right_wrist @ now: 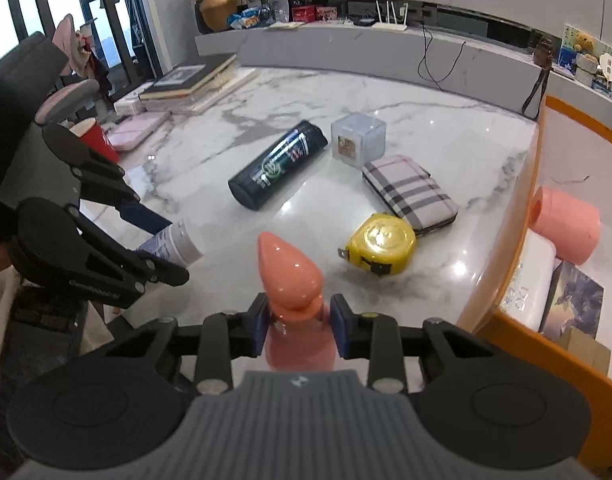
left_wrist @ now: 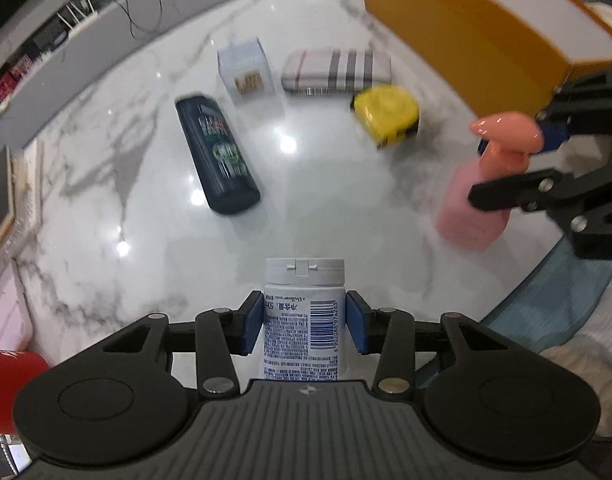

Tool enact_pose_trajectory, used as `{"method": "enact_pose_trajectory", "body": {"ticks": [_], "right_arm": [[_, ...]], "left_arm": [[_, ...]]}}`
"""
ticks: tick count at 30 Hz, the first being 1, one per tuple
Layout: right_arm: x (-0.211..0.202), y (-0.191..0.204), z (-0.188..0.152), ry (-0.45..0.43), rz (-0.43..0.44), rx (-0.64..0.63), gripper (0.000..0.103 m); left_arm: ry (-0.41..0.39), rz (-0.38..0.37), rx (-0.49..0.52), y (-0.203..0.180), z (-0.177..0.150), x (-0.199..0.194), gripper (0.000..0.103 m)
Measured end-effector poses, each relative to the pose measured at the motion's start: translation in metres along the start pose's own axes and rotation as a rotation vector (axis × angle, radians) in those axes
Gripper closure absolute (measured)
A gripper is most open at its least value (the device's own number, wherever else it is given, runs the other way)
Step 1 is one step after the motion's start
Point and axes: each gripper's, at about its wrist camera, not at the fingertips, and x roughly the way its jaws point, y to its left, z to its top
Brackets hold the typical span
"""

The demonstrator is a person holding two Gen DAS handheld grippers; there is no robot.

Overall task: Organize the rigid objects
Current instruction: 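Carry the lotion tube and pump bottle over the orange box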

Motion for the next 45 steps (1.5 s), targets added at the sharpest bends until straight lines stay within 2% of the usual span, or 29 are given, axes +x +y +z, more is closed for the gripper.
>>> {"method": "enact_pose_trajectory", "body": {"ticks": [7,10,15,18,22,28,33,40,45], "right_arm": [[-0.035,-0.003,0.013,-0.089,0.005,0.01,0.072],[-0.055,-0.012,0.025,-0.113,-0.018,0.022,0.072],[-0.096,-0.046,0.043,-0.15,-0.069,0.058,0.073],[-0.119,-0.079,0.05,-0.146,-0.036,0.133,0.074],[-0.143,-0.109,0.054,-0.134,-0.169,0.109,0.074],[-0.143,-0.155,0.049,-0.06,-0.269,0.093,0.076],[-0.117,-0.186,0.042,0.024,-0.256,0.062,0.077],[-0.083,-0.212,0.025,0.137,-0.248,0.034,0.078],[-0.059,-0.227,0.032,0.168,-0.258,0.032,0.078]], "left_arm": [[-0.115,0.026,0.0,-0.011,0.018,-0.038,0.053],[-0.171,0.021,0.004,-0.019,0.034,-0.059,0.053],[-0.276,-0.037,0.0,-0.038,0.073,-0.095,0.053],[-0.33,-0.099,0.0,-0.056,0.103,-0.108,0.053],[-0.377,-0.169,0.032,-0.086,0.143,-0.112,0.053],[-0.37,-0.241,0.064,-0.124,0.199,-0.08,0.053],[-0.306,-0.282,0.018,-0.135,0.236,-0.034,0.053],[-0.228,-0.306,-0.015,-0.135,0.249,0.013,0.054],[-0.202,-0.317,-0.04,-0.13,0.248,0.023,0.053]]}}
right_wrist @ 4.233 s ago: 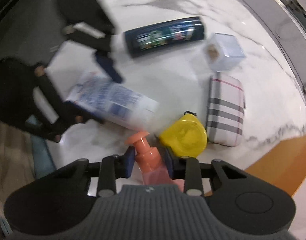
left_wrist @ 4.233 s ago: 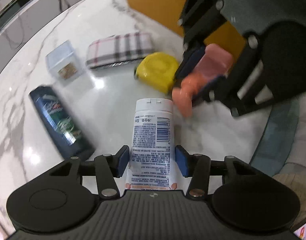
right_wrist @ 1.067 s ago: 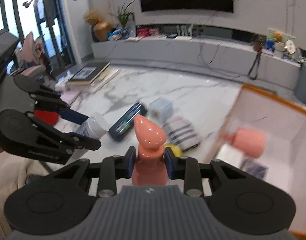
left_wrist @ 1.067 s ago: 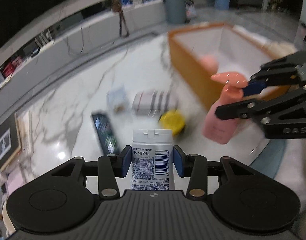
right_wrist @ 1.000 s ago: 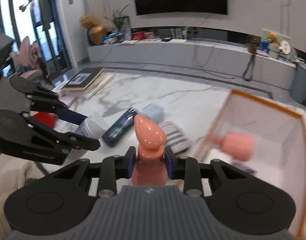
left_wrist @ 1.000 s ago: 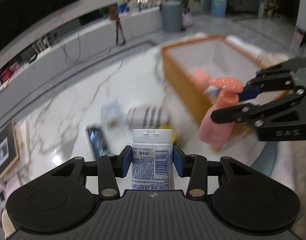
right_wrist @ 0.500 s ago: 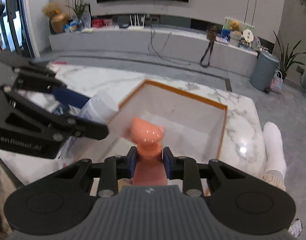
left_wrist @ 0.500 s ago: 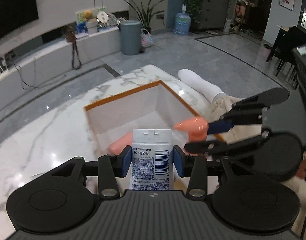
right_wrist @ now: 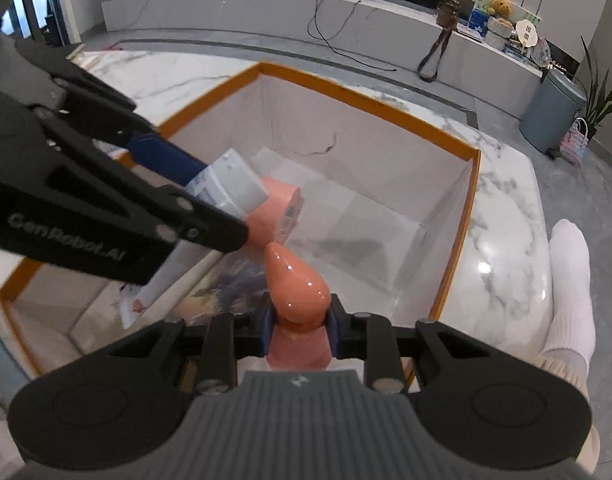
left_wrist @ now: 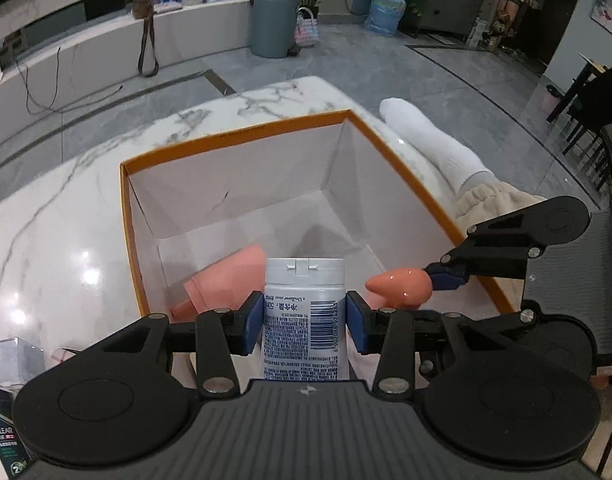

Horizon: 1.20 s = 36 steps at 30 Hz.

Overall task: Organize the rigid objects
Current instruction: 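Carry the lotion tube and pump bottle over the orange box, then lower the pump bottle and lotion tube into the box and open both grippers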

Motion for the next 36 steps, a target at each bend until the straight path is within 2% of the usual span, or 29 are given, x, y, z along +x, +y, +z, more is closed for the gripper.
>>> {"method": "enact_pose_trajectory", "body": {"ticks": [5,8,10,12,15,22,26,30,33,36], "right_arm": [[0.009,-0.003,0.003,0.004,0.029,0.001,0.077],[0.007,0.0,0.001,-0.005,0.012,-0.02,0.077],[0.003,0.0,0.0,-0.009,0.002,-0.027,0.071],[-0.006,0.002,-0.001,-0.018,-0.022,-0.041,0.06],[-0.026,0.007,-0.005,-0.043,-0.053,-0.08,0.055],[-0.065,0.004,-0.018,-0.116,-0.13,-0.071,0.055],[-0.063,-0.013,-0.015,-0.119,-0.167,-0.045,0.056],[-0.061,-0.018,-0.019,-0.11,-0.154,-0.043,0.056],[-0.059,-0.018,-0.023,-0.107,-0.131,-0.054,0.056],[-0.056,-0.016,-0.026,-0.107,-0.11,-0.058,0.057]], "left_arm": [[0.004,-0.012,-0.032,0.008,0.0,0.001,0.053],[0.007,-0.015,-0.038,0.006,0.001,0.001,0.053],[0.003,-0.017,-0.048,0.006,0.001,-0.001,0.053],[0.006,-0.015,-0.073,0.005,0.0,-0.006,0.053],[0.007,-0.014,-0.133,0.003,-0.002,-0.015,0.054],[0.022,-0.086,-0.32,-0.009,-0.012,-0.018,0.053],[0.043,-0.115,-0.383,-0.017,-0.014,-0.009,0.053],[0.07,-0.095,-0.407,-0.02,-0.013,0.002,0.053],[0.114,-0.112,-0.448,-0.017,-0.013,0.011,0.053],[0.143,-0.1,-0.438,-0.018,-0.014,0.02,0.053]]}}
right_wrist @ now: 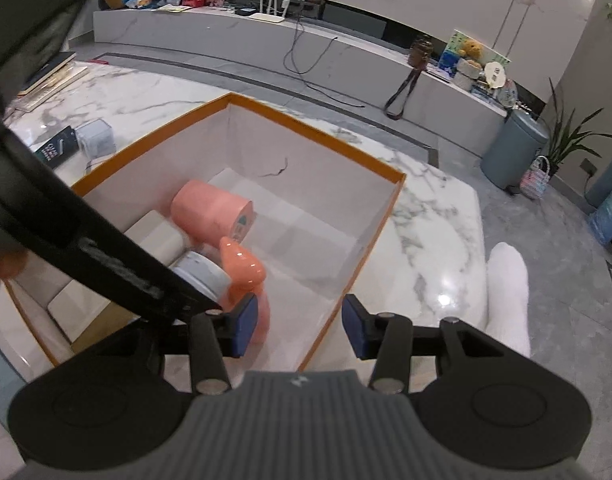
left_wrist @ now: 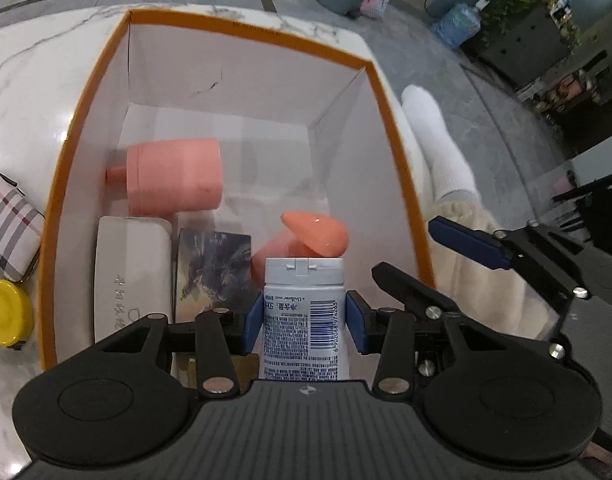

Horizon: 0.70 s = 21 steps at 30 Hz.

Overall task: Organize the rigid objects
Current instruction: 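Lower the pump bottle and lotion tube into the box and open both grippers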

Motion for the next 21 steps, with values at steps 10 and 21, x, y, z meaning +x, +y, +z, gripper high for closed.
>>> {"method": "enact_pose_trajectory", "body": {"ticks": [10,21], "right_arm": [[0.006,0.007,-0.003,0.008,-0.029,-0.028,0.055],[-0.001,0.021,-0.002,0.004,-0.034,-0.084,0.055]], "left_arm": [[0.062,0.004,-0.022,0.008,-0.001,0.011,0.054],[0.079,-0.012,0.039,0.006,-0.009,-0.004,0.079]]}}
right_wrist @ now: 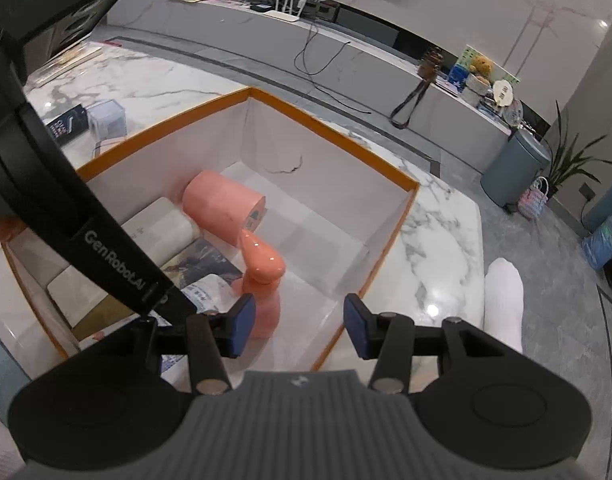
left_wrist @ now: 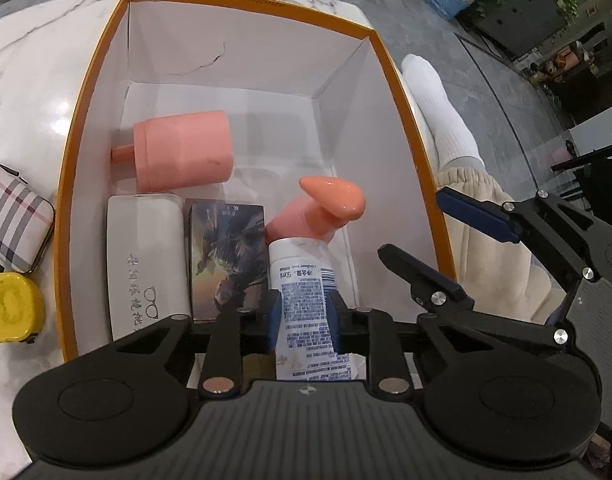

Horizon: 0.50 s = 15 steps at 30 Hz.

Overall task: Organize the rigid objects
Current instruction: 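Lower the pump bottle and lotion tube into the box and open both grippers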

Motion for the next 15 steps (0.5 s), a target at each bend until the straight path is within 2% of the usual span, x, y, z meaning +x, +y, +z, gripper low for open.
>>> {"method": "enact_pose_trajectory", "body": {"ticks": [2,4,5,8,13,15], "right_arm": [[0.0,0.003,0.0,0.004,0.007,-0.016,0.057],[-0.001,0.005,0.001,0.007,0.02,-0.019,0.057],[-0.001,0.006,0.001,0.013,0.021,-0.028,0.058],[-0.002,0.008,0.0,0.025,0.021,-0.039,0.058],[-0.003,0.012,0.001,0.036,0.035,-0.045,0.06],[-0.003,0.016,0.002,0.048,0.055,-0.051,0.069]], "left_arm": [[0.007,-0.009,-0.024,0.002,0.0,0.002,0.08],[0.036,-0.056,-0.055,0.005,-0.001,0.009,0.092],[0.046,-0.072,-0.072,0.006,-0.001,0.012,0.093],[0.019,-0.024,-0.022,0.0,-0.003,0.012,0.093],[-0.011,-0.002,0.029,0.001,-0.005,-0.006,0.092],[-0.035,0.011,0.053,0.002,-0.006,-0.015,0.091]]}}
